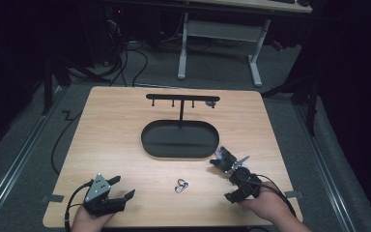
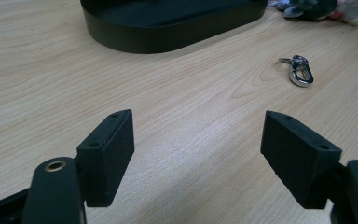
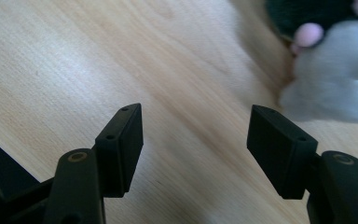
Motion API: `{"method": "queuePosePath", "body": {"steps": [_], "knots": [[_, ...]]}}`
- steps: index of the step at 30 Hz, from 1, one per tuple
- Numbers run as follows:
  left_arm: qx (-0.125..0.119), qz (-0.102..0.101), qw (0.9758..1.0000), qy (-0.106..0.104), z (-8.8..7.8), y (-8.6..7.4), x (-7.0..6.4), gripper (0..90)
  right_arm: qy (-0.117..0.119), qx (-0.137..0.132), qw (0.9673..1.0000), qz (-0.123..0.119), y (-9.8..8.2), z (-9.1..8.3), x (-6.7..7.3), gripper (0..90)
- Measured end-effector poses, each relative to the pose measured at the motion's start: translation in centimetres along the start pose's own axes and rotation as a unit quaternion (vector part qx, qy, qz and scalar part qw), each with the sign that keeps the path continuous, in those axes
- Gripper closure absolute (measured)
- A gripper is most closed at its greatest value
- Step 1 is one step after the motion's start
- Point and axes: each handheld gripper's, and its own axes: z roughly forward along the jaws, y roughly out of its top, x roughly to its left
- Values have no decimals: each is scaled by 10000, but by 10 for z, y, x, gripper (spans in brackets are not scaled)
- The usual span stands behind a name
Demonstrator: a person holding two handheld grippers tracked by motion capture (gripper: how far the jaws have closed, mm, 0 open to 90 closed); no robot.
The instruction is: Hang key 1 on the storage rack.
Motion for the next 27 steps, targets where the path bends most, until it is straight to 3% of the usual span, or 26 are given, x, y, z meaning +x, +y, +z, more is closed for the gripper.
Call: {"method": "queuePosePath", "body": {"steps": [4, 7, 10, 12, 17, 27], "knots": [[-4, -6, 10000, -8, -1, 0, 0, 264, -99, -28, 9999, -33, -2, -7, -8, 334], [1, 0, 10000, -11, 0, 0, 0, 264, -115, 53, 9997, 196, -3, -12, -14, 311], [14, 9, 10000, -28, 1, 0, 0, 264, -165, 70, 9995, 244, -4, -16, -21, 309], [18, 12, 10000, -35, 1, 0, 0, 264, -90, 49, 9993, 348, -2, -22, -32, 316], [42, 6, 10000, -45, 1, -1, 0, 264, -154, -40, 9994, 302, 2, -24, -40, 286], [74, -13, 10000, -47, 1, -2, 0, 263, -203, 96, 9997, 130, 20, -17, -57, 218]]}}
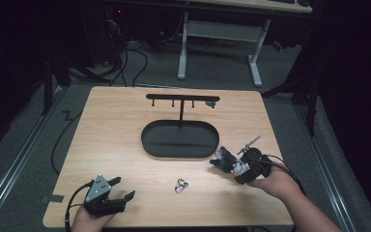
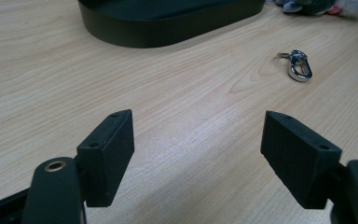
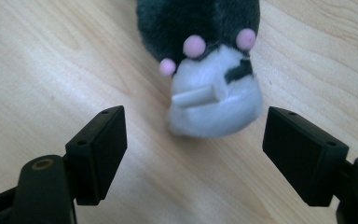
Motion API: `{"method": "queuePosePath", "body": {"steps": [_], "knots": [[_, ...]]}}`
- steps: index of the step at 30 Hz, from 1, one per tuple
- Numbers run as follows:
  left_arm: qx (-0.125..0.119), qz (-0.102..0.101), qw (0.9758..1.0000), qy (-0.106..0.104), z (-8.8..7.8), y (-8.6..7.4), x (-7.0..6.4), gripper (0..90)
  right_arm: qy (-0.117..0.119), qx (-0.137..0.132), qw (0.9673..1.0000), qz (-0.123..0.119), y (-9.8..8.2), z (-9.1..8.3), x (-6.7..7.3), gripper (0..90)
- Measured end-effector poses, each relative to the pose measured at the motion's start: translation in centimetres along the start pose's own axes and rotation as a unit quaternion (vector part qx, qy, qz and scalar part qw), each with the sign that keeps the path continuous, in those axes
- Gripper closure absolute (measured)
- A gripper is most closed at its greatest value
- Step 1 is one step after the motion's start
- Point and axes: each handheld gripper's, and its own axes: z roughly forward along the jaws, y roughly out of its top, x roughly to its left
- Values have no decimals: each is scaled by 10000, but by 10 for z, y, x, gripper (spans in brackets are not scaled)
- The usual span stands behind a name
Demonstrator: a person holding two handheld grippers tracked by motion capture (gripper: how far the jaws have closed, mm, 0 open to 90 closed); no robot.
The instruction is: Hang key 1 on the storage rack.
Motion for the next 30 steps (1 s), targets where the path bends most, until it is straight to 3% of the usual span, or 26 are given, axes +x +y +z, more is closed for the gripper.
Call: {"method": "queuePosePath", "body": {"steps": [4, 9, 14, 15, 19, 23, 30], "knots": [[5, -11, 10000, -1, -1, -1, 1, 264, 36, 59, 10000, 3, 7, 8, -3, 203], [-7, -16, 10000, 4, -2, -1, 0, 263, 57, 217, 9996, -157, 16, 24, -10, 212], [21, 2, 10000, -17, -1, -2, 1, 264, 96, 279, 9994, -194, 20, 29, -14, 238], [13, -11, 10000, -11, -2, -2, 1, 263, 82, 259, 9992, -303, 21, 30, -15, 279], [-6, -35, 10000, -11, -1, -2, 2, 264, 99, 336, 9988, -354, 21, 32, -13, 326], [13, -26, 10000, -18, -2, -2, 1, 264, -34, 367, 9981, -501, 22, 35, -7, 422], [12, -27, 10000, -13, -3, -2, 1, 263, -203, 348, 9976, -560, 22, 36, -2, 468]]}}
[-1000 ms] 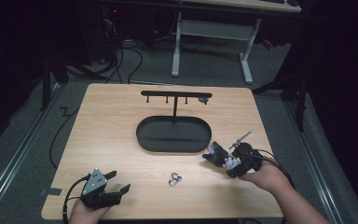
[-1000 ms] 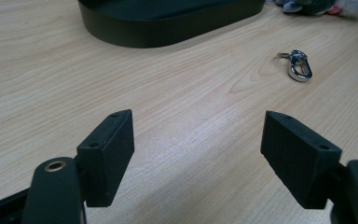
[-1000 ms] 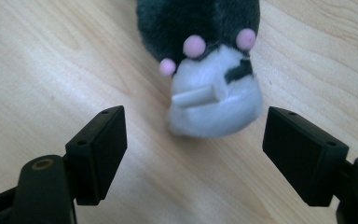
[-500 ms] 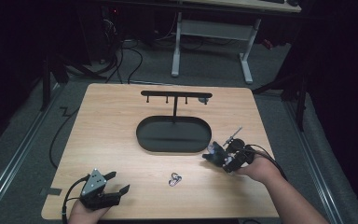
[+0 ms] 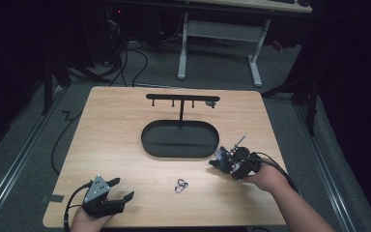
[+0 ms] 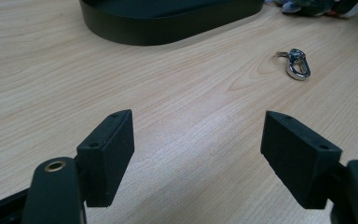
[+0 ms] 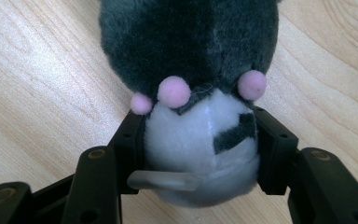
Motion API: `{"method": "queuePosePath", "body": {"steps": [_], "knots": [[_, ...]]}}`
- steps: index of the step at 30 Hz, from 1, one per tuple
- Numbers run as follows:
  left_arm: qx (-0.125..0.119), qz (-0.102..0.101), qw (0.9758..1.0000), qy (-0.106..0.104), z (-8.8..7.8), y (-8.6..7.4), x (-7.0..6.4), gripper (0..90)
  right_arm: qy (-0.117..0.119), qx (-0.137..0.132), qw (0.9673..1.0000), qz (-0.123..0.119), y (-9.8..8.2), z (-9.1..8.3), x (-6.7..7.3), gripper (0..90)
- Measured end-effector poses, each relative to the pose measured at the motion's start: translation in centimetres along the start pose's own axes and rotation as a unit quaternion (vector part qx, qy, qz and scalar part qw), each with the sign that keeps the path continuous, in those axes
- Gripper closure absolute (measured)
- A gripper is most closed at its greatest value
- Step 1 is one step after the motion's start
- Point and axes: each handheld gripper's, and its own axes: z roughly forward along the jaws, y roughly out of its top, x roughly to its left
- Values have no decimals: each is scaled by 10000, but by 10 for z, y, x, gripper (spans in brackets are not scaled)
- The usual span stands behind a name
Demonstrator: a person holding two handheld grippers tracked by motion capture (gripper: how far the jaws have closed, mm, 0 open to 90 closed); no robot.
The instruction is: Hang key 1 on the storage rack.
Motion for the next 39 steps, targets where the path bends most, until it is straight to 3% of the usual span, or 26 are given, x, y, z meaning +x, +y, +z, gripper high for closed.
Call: {"method": "queuePosePath", "body": {"steps": [9, 22, 25, 39], "knots": [[-2, -19, 10000, -18, 1, 0, 0, 264, 279, -193, 9987, 377, -9, -15, 2, 476], [7, -1, 10000, -36, 1, 0, -2, 264, 351, -330, 9976, 491, -19, -38, 14, 474], [-8, 10, 10000, -34, 1, 0, -3, 264, 392, -316, 9968, 621, -22, -43, 17, 475], [-40, 5, 10000, -39, 0, 1, -2, 263, 350, -294, 9967, 668, -24, -50, 25, 475]]}}
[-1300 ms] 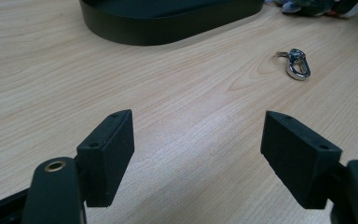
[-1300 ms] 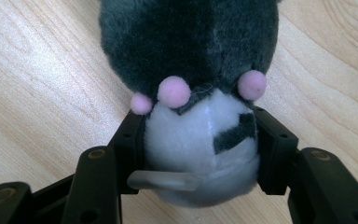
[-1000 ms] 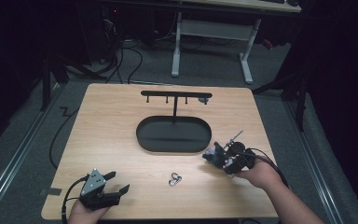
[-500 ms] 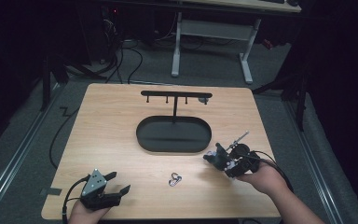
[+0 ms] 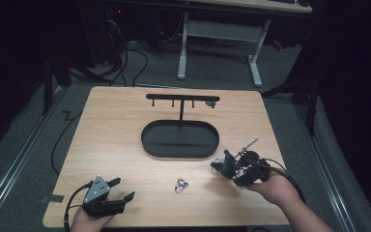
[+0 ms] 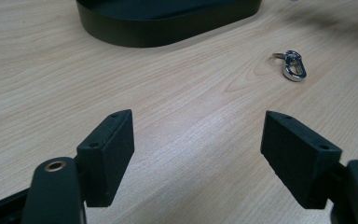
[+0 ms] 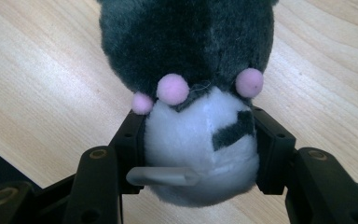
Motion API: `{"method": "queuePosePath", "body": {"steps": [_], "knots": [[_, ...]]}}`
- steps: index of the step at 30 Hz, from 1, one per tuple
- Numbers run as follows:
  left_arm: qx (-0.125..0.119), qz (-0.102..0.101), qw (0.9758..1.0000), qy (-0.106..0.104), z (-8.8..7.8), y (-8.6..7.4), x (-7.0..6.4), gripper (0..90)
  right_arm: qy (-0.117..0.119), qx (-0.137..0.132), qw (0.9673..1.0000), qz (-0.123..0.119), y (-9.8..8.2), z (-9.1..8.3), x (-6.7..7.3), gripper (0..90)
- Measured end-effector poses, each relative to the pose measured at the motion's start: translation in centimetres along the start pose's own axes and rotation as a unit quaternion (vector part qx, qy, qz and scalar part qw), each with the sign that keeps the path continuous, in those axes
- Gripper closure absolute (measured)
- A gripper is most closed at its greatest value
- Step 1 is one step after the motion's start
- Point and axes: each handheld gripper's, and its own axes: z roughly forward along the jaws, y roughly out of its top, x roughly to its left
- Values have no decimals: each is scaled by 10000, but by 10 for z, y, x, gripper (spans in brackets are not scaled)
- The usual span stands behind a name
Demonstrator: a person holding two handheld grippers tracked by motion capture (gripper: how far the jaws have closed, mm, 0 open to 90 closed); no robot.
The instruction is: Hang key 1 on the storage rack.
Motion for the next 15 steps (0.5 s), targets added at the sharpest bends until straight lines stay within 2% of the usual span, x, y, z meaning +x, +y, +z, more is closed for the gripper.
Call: {"method": "queuePosePath", "body": {"steps": [6, 8, 9, 15], "knots": [[24, 9, 10000, -10, 0, 0, 0, 263, 40, -10, 9998, 177, 1, -4, 1, 475], [35, 17, 10000, -21, 1, 0, -1, 264, 116, -32, 9998, 167, 2, -5, -1, 475], [44, 6, 10000, -34, 1, 0, -1, 264, 134, -32, 9996, 245, 3, -6, -2, 475], [34, 18, 10000, -51, 2, 0, -1, 263, 124, -91, 9994, 304, 12, -17, -6, 475]]}}
